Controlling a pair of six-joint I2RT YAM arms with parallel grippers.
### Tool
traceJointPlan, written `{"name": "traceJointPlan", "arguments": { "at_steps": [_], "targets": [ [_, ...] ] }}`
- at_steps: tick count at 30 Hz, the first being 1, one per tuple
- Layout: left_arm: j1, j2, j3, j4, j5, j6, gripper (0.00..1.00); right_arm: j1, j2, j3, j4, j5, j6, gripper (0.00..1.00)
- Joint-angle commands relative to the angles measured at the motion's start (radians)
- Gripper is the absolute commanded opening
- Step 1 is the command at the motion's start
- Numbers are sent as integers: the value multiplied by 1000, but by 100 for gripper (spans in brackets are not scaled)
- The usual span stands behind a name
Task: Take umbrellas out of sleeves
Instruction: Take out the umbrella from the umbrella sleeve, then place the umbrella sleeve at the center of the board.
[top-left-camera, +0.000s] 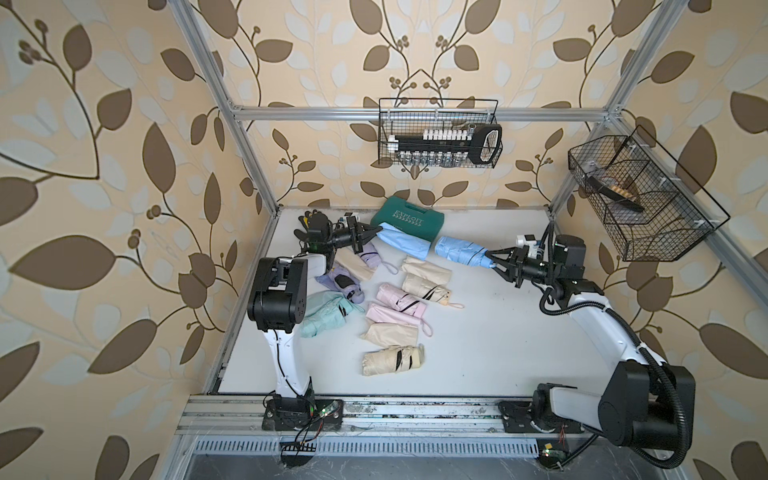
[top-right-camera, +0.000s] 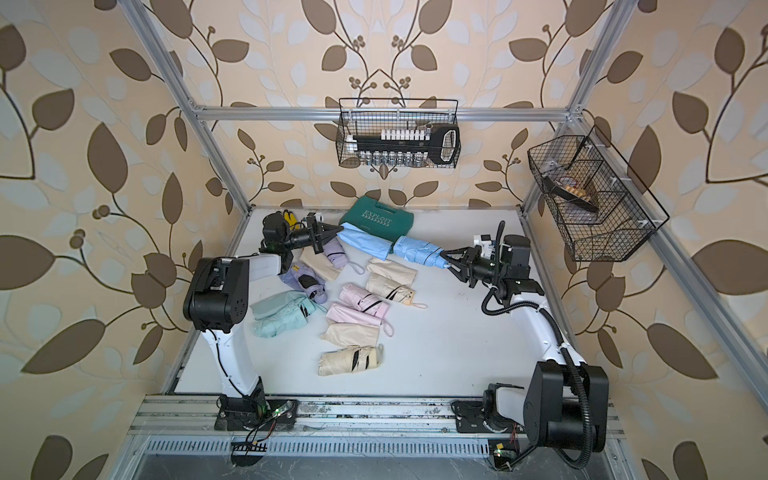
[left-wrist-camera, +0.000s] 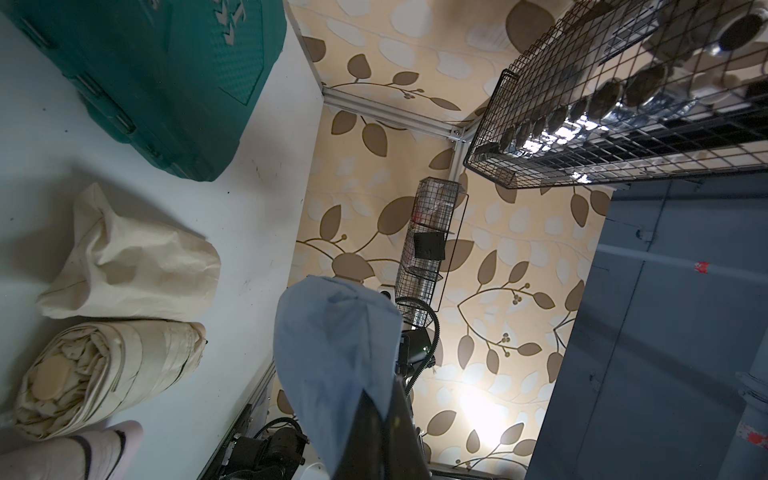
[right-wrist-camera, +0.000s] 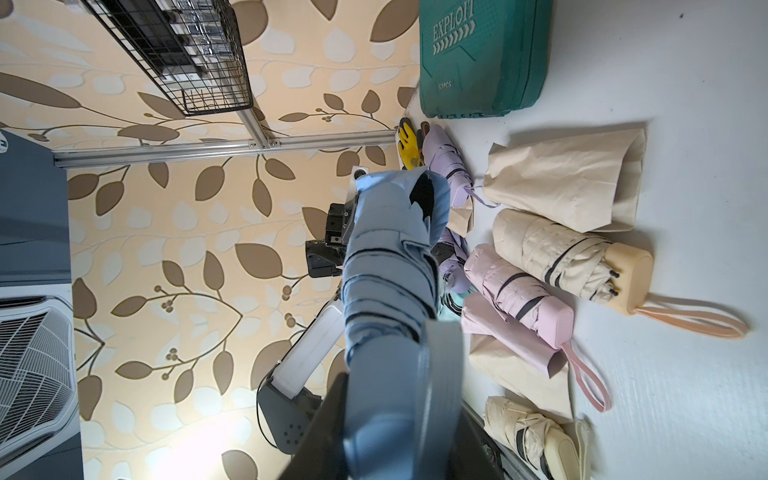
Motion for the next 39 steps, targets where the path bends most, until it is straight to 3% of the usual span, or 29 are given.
{"name": "traceJointPlan", "arguments": {
  "at_steps": [1, 20, 32, 39],
  "targets": [
    [-13, -58, -9, 29, -6, 1, 0, -10, -5, 75, 47, -39, -5, 17],
    [-299, -87, 27, -165, 2, 135, 0, -28, 68, 234, 19, -23, -14, 17],
    [-511, 47, 143, -203, -25, 168, 0, -35, 55, 256, -86, -6, -91, 17],
    [-563, 124, 170, -306, -45, 260, 0, -61, 45, 286, -234, 60, -183, 15]
  ]
}}
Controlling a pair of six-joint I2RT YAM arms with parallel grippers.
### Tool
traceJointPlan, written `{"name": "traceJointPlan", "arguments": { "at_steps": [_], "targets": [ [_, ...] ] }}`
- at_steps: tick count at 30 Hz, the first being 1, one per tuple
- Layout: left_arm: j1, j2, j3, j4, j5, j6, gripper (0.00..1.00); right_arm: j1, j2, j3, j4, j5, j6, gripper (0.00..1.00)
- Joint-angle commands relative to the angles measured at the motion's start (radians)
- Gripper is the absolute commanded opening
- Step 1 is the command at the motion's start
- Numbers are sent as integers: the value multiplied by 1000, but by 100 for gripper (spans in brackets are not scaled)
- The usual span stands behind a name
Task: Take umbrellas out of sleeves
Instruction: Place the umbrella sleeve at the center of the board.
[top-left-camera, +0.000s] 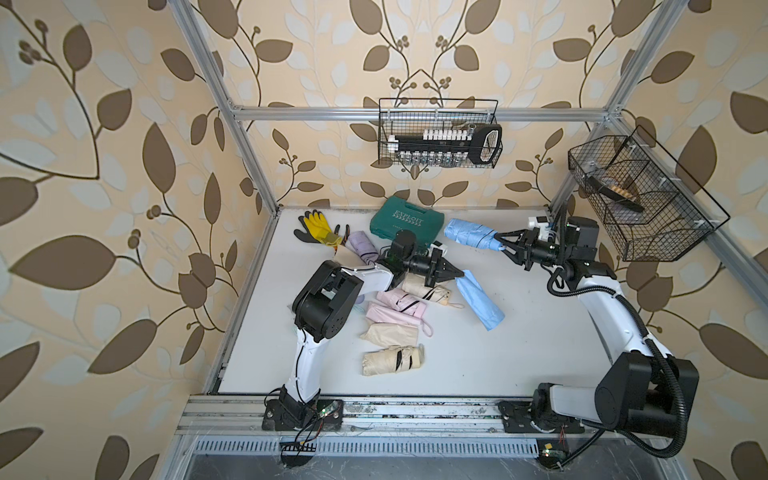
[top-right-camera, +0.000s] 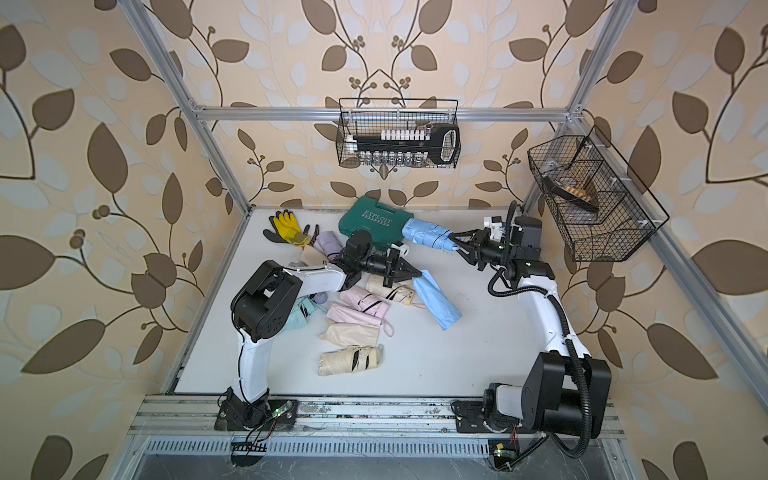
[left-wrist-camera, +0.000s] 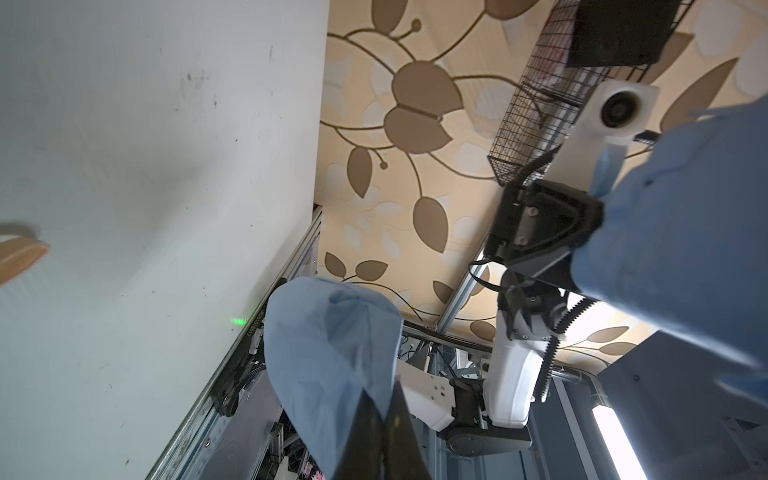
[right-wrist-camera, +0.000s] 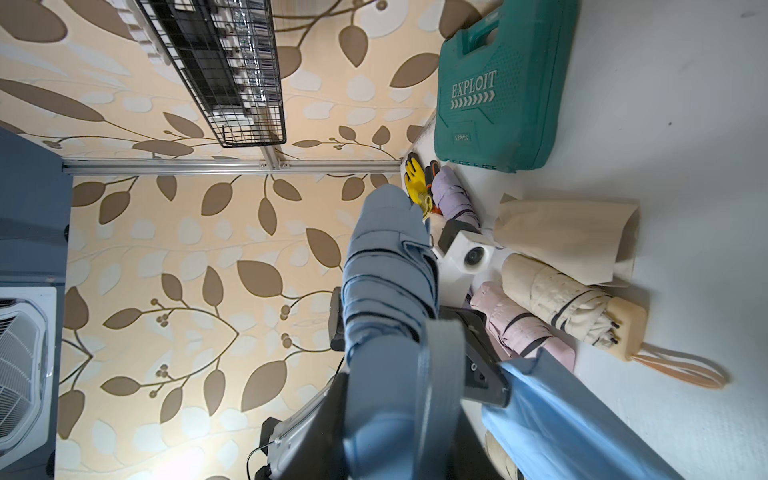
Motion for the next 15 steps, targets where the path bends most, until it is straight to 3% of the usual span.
{"name": "traceJointPlan", "arguments": {
  "at_steps": [1, 15],
  "targets": [
    [-8, 24, 36, -72, -19, 97, 0, -13, -24, 77, -97, 42, -99, 15],
    [-43, 217, 134, -8, -75, 38, 0, -29, -63, 134, -494, 289, -384, 15]
  ]
}}
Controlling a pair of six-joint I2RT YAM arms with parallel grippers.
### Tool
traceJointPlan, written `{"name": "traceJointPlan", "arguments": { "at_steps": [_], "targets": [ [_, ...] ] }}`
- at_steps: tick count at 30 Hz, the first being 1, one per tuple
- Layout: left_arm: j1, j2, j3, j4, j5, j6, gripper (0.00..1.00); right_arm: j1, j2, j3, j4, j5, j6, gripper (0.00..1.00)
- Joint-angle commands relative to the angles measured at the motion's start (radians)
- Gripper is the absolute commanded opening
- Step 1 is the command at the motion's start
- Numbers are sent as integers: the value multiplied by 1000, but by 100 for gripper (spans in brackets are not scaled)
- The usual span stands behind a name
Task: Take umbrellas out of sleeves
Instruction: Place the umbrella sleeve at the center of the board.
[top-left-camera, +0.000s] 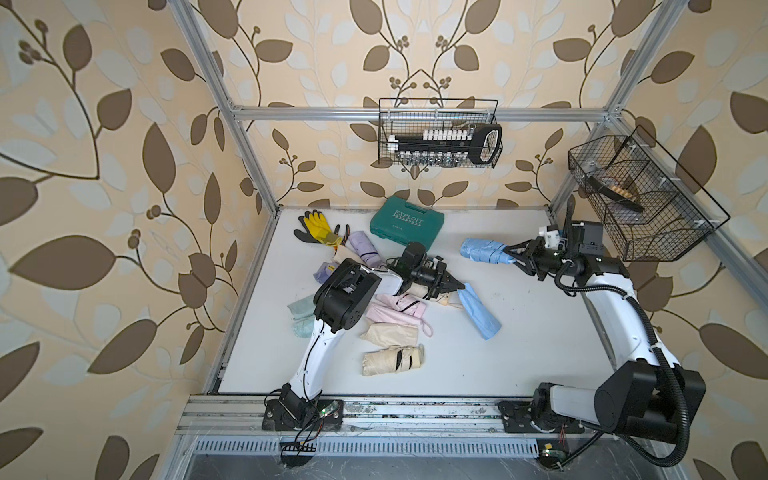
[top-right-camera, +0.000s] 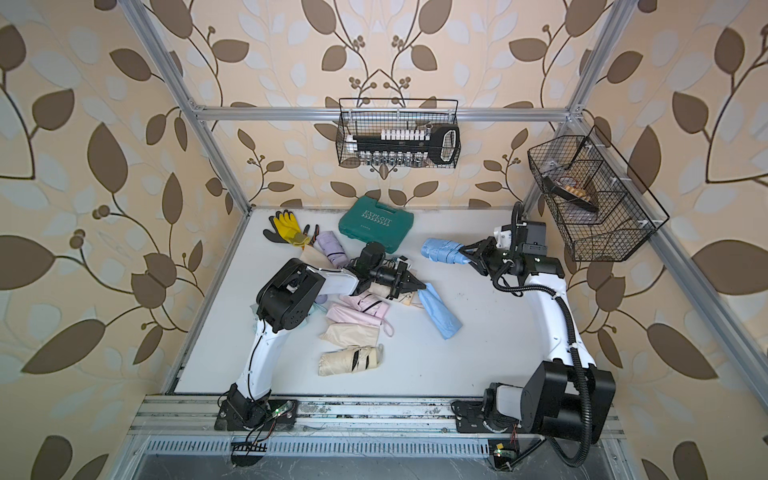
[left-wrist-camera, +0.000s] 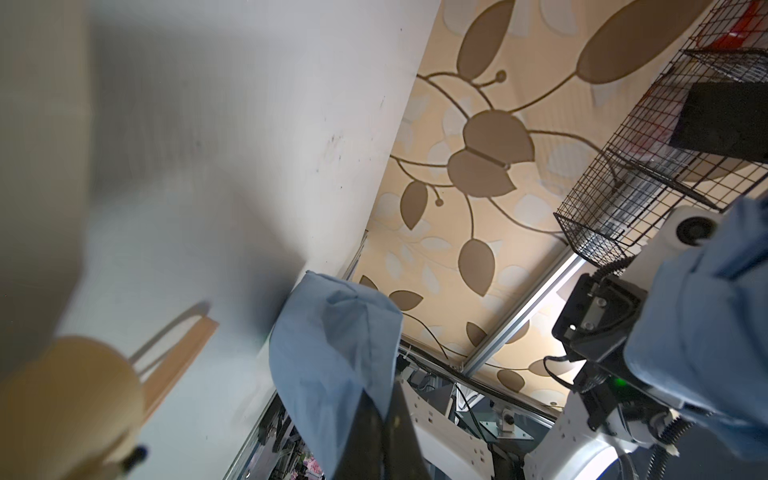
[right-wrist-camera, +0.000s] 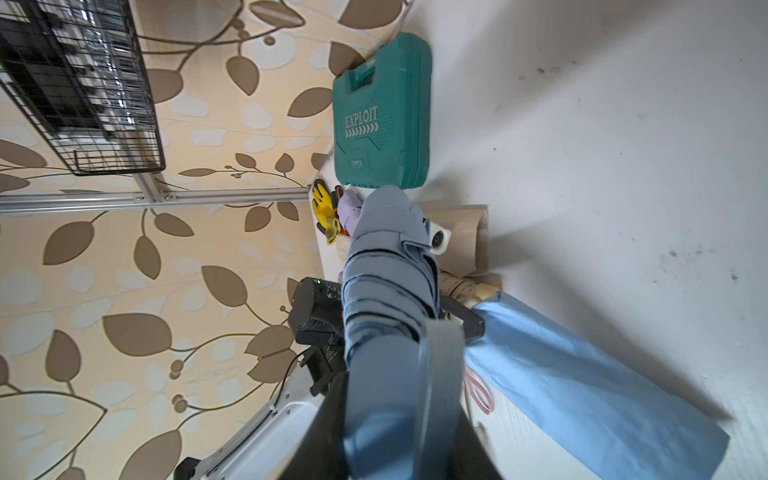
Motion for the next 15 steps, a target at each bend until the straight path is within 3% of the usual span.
{"name": "traceJointPlan", "arguments": {
  "at_steps": [1, 8, 15],
  "targets": [
    [-14, 27, 46, 62, -10, -14, 0, -3, -38, 51, -83, 52, -92, 15],
    [-15, 63, 54, 37, -15, -8, 0, -4, -49, 49, -155, 126, -146, 15],
    [-16, 59, 78, -132, -13, 98, 23, -3, -48, 45, -167, 147, -164, 14]
  ]
}}
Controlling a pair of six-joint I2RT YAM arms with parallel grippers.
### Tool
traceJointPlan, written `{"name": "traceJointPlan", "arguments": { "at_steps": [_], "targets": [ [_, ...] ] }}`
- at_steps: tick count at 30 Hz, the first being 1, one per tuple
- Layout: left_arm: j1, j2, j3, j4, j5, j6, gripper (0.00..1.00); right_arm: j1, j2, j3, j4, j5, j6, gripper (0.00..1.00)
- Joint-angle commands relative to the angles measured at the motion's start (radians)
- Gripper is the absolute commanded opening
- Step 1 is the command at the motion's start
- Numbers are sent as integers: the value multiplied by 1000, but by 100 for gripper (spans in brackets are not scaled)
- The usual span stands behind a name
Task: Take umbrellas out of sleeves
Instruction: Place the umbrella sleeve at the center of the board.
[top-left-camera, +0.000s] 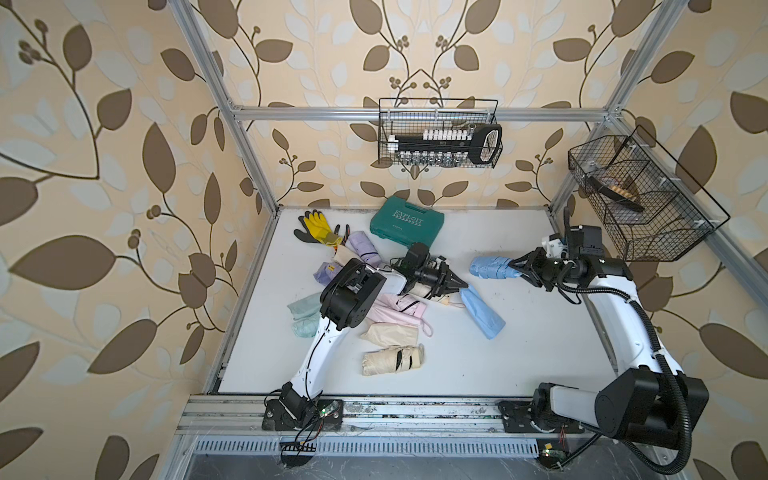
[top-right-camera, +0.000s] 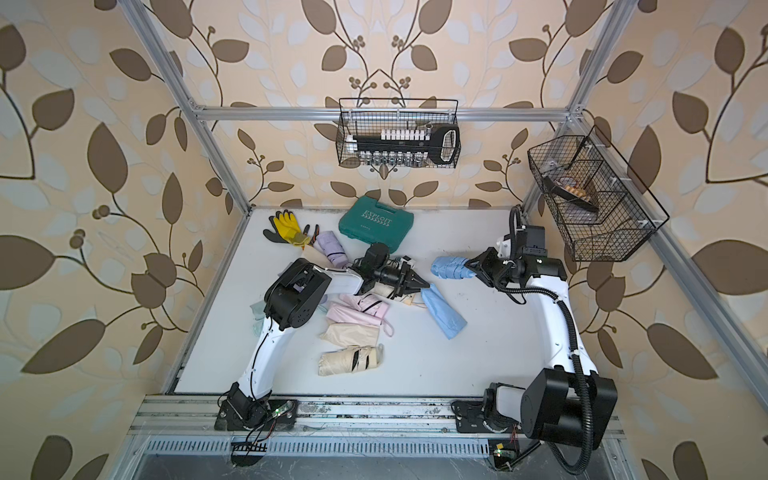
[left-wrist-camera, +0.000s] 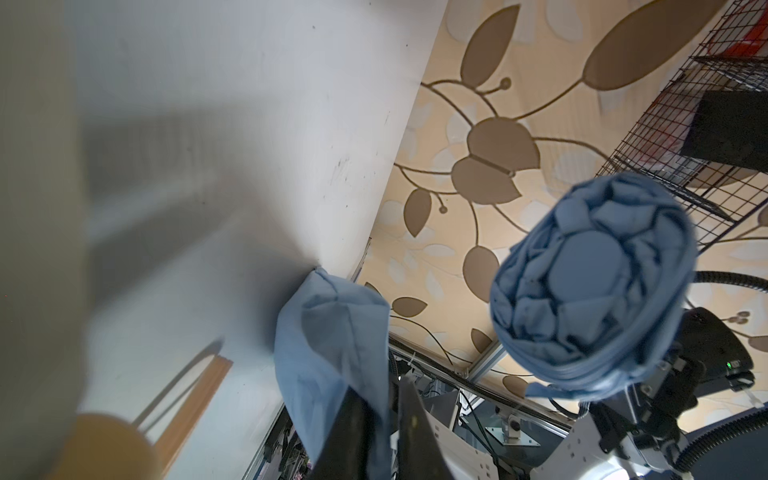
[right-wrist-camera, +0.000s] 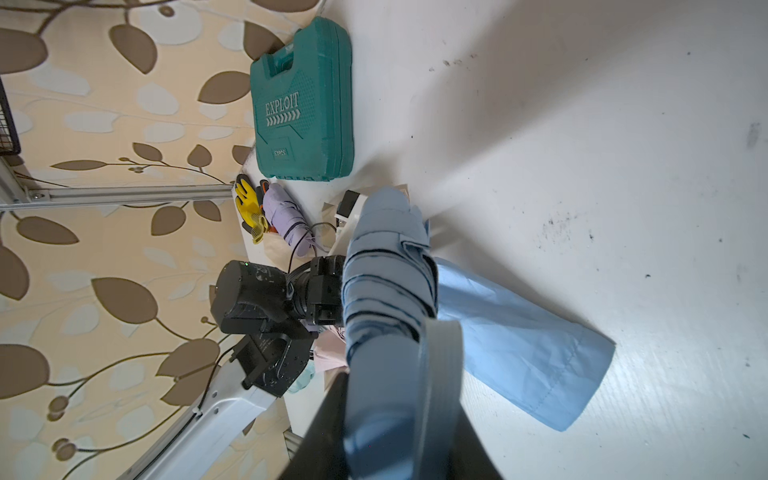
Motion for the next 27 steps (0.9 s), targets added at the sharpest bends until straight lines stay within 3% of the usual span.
{"name": "traceJointPlan", "arguments": {
  "at_steps": [1, 8, 15, 18, 27],
  "targets": [
    [-8, 9, 19, -118, -11, 72, 28, -3, -27, 38, 3, -1, -33, 14],
    [-5, -46, 70, -345, -15, 234, 60, -3, -26, 48, -3, 18, -46, 15],
    [17, -114, 214, -916, -106, 623, 76, -3, -17, 51, 1, 18, -50, 14],
    [19, -104, 257, -1056, -122, 701, 77, -3, -19, 48, 6, 18, -47, 14],
    [20, -200, 231, -1123, -131, 779, 82, -8, -22, -66, 81, 49, -32, 14]
  ]
}}
